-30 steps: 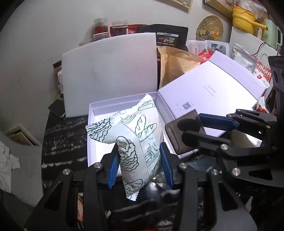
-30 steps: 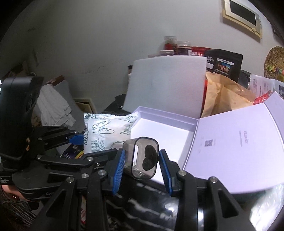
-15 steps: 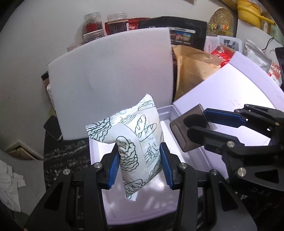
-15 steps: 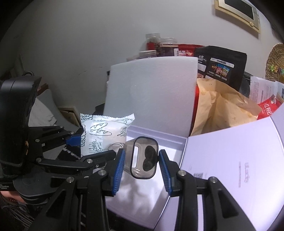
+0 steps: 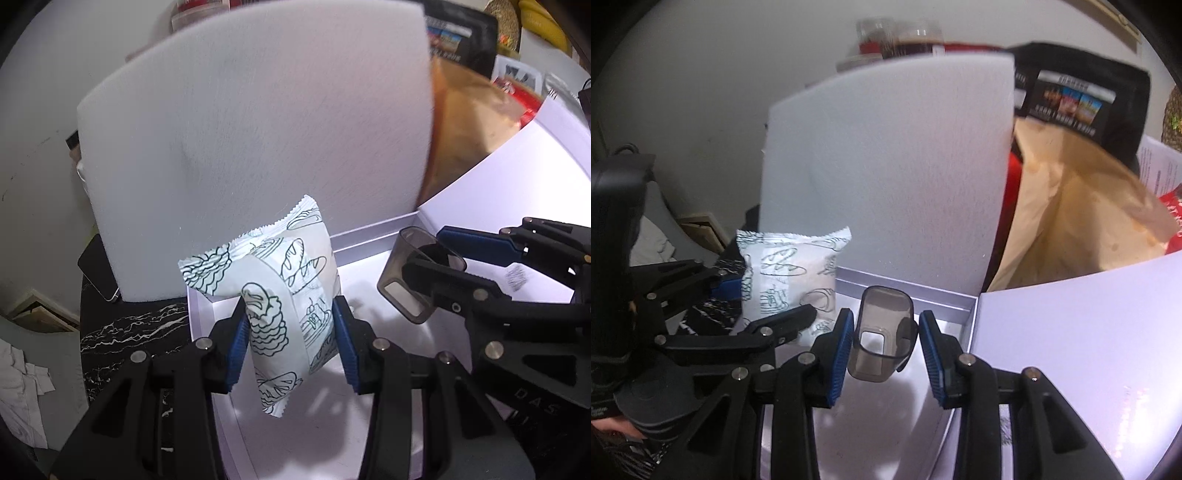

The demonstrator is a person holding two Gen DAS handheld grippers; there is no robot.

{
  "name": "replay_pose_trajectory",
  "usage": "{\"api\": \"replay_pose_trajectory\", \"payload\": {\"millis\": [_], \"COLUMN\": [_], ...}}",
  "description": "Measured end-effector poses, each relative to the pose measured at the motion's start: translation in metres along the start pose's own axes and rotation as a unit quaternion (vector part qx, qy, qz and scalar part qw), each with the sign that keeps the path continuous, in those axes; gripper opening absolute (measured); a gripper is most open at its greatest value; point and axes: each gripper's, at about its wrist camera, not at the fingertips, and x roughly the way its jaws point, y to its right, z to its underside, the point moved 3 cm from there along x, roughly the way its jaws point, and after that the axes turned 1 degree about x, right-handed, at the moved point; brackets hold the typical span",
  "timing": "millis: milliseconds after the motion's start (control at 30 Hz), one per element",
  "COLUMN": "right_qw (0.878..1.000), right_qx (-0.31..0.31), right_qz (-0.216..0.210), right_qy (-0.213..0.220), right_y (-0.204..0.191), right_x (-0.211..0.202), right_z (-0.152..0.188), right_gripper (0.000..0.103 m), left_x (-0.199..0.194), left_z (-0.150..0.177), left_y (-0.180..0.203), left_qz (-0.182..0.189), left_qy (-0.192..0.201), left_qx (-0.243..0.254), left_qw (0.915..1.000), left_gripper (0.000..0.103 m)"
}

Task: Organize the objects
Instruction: 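Lower the pouch and cup into the box and open both tools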

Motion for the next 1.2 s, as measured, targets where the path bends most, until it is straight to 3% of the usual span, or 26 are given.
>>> {"api": "replay_pose_trajectory", "payload": {"millis": [367, 733, 833, 1000, 1200], "right_qw": [0.999, 0.995, 0.995, 0.994, 0.994], "right_qx": [-0.002, 0.011, 0.018, 0.015, 0.015], "right_qz": [0.032, 0.062, 0.062, 0.073, 0.072], "right_qy": [-0.040, -0.082, -0.080, -0.076, -0.080], "right_y": [0.000, 0.003, 0.004, -0.001, -0.007], "right_x": [0.047, 0.072, 0.071, 0.066, 0.060], "right_z": [0.007, 0.012, 0.012, 0.015, 0.019], "right_gripper": [0.036, 0.037, 0.040, 0.056, 0.057], "left_x": [0.041, 0.054, 0.054, 0.050, 0.032], "left_z": [0.012, 0.022, 0.024, 0.029, 0.031], "left_y": [-0.008, -0.002, -0.003, -0.006, -0.013], "left_qz": [-0.005, -0.017, -0.025, -0.035, -0.051], "left_qy": [-0.029, -0.048, -0.053, -0.049, -0.036], "left_qx": [-0.002, 0.003, -0.003, -0.012, -0.017], "left_qw": [0.9996, 0.9987, 0.9983, 0.9981, 0.9979], "left_gripper": [0.041, 0.042, 0.044, 0.048, 0.056]}}
